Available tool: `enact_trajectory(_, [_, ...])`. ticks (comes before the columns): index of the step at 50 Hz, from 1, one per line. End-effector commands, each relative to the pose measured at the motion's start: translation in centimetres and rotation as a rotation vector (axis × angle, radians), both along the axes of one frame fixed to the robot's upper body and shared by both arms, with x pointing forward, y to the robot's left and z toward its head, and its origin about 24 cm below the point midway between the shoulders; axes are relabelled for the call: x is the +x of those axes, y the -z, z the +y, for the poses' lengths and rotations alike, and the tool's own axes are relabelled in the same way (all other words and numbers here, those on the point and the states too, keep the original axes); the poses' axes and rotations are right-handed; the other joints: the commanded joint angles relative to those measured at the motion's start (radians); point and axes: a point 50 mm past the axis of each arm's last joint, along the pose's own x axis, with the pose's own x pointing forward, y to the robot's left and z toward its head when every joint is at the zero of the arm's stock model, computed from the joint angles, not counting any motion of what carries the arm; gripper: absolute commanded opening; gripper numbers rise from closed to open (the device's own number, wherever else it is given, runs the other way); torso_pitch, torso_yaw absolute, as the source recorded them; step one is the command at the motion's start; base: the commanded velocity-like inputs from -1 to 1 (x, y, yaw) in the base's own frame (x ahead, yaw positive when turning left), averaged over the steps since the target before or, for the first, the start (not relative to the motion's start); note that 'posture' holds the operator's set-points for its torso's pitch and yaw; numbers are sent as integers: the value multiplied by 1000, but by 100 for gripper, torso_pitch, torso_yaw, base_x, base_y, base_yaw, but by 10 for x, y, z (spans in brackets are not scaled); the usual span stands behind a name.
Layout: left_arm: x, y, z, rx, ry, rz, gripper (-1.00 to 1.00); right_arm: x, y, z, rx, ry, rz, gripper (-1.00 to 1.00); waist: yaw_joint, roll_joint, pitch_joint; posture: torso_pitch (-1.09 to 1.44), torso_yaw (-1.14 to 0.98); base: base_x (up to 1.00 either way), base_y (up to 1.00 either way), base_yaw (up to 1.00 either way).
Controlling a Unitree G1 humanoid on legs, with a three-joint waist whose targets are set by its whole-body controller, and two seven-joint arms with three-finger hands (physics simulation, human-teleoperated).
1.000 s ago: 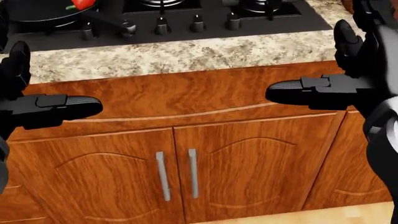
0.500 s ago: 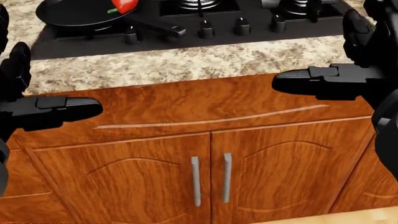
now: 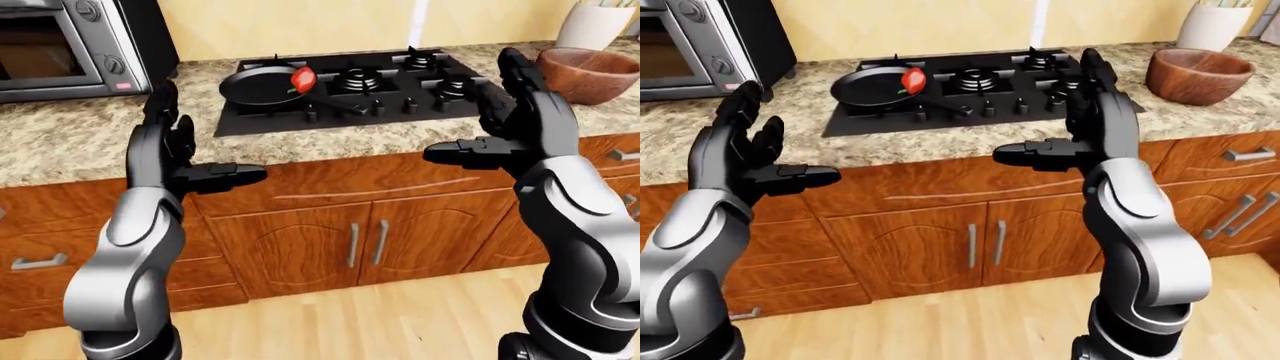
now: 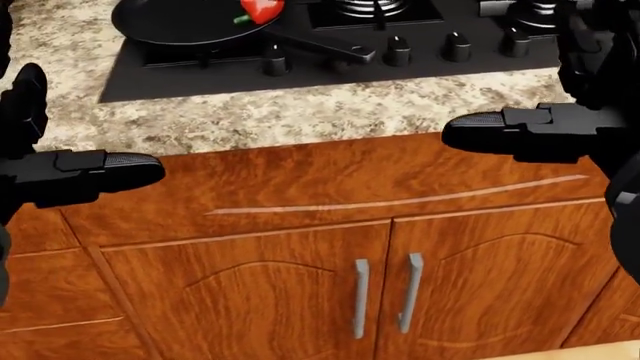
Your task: Pick the bell pepper from the pan and place it in the bowl.
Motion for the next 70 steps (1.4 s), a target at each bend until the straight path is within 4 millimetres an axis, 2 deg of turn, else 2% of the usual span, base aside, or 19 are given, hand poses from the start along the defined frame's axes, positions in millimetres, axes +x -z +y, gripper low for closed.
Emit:
enact_trajectory(1, [-2, -12, -1, 8, -6, -66, 100, -3, -13, 1, -13, -8, -67, 100, 2, 2, -24, 0, 0, 6, 15, 0])
enact_trajectory(2, [-2, -11, -1, 8, -6, -66, 100, -3, -12, 0, -13, -8, -66, 100, -1, 14, -21, 0, 0, 5, 13, 0])
enact_trajectory(14, [-1, -15, -1, 9, -8, -66, 100, 0, -15, 2, -15, -14, -71, 100, 12, -72, -11, 0, 0, 13, 4, 0])
enact_trajectory(18, [1, -15, -1, 9, -7, -67, 100, 0, -15, 3, -15, -14, -72, 100, 17, -162, -29, 0, 0, 17, 0, 0])
enact_trajectory(19, [1, -15, 0, 9, -7, -67, 100, 0, -16, 3, -15, -14, -73, 100, 8, -107, -14, 0, 0, 17, 0, 0])
enact_trajectory(22, [2, -16, -1, 10, -6, -68, 100, -1, -16, 2, -15, -13, -75, 100, 11, -117, -19, 0, 0, 17, 0, 0])
enact_trajectory(27, [3, -20, -2, 14, -5, -68, 100, -2, -15, 2, -14, -13, -73, 100, 7, -65, -2, 0, 0, 18, 0, 0])
enact_trajectory(30, [5, -16, -2, 14, -5, -66, 100, -1, -14, 2, -15, -14, -73, 100, -5, 2, -15, 0, 0, 17, 0, 0])
enact_trajectory(33, [4, -18, -2, 13, -4, -68, 100, -1, -16, 2, -16, -13, -76, 100, -1, 10, -13, 0, 0, 17, 0, 0])
enact_trajectory(41, [4, -18, -2, 14, -4, -66, 100, 0, -16, 2, -18, -15, -76, 100, 16, -67, -7, 0, 0, 17, 0, 0])
enact_trajectory(44, [3, -17, -2, 13, -4, -65, 100, 0, -15, 2, -18, -17, -74, 100, 19, -152, -28, 0, 0, 17, 0, 0])
enact_trajectory(45, [3, -17, -2, 13, -5, -65, 100, 0, -15, 2, -19, -16, -75, 100, 9, -107, -16, 0, 0, 17, 0, 0])
enact_trajectory(47, [2, -17, -2, 12, -5, -65, 100, -2, -15, 2, -18, -16, -74, 100, 10, -121, -17, 0, 0, 16, 0, 0])
enact_trajectory(53, [3, -15, -3, 10, -3, -63, 100, -2, -14, 2, -15, -16, -73, 100, 5, -65, -2, 0, 0, 17, 0, 0])
enact_trajectory(57, [3, -18, -3, 12, -3, -66, 100, -2, -15, 2, -14, -15, -74, 100, -5, 38, -26, 0, 0, 17, 0, 0])
enact_trajectory(58, [3, -18, -3, 12, -3, -67, 100, -2, -14, 2, -13, -15, -74, 100, 6, -6, -17, 0, 0, 17, 0, 0])
enact_trajectory(60, [3, -18, -4, 13, -2, -66, 100, -2, -15, 3, -14, -16, -75, 100, 6, 6, -15, 0, 0, 17, 0, 0])
enact_trajectory(66, [3, -18, -3, 13, -1, -69, 100, -3, -17, 2, -15, -14, -78, 100, 15, -46, -12, 0, 0, 17, 0, 0])
enact_trajectory(70, [3, -17, -3, 12, -1, -68, 100, -4, -19, 3, -15, -17, -80, 100, 22, -137, -26, 0, 0, 17, 0, 0])
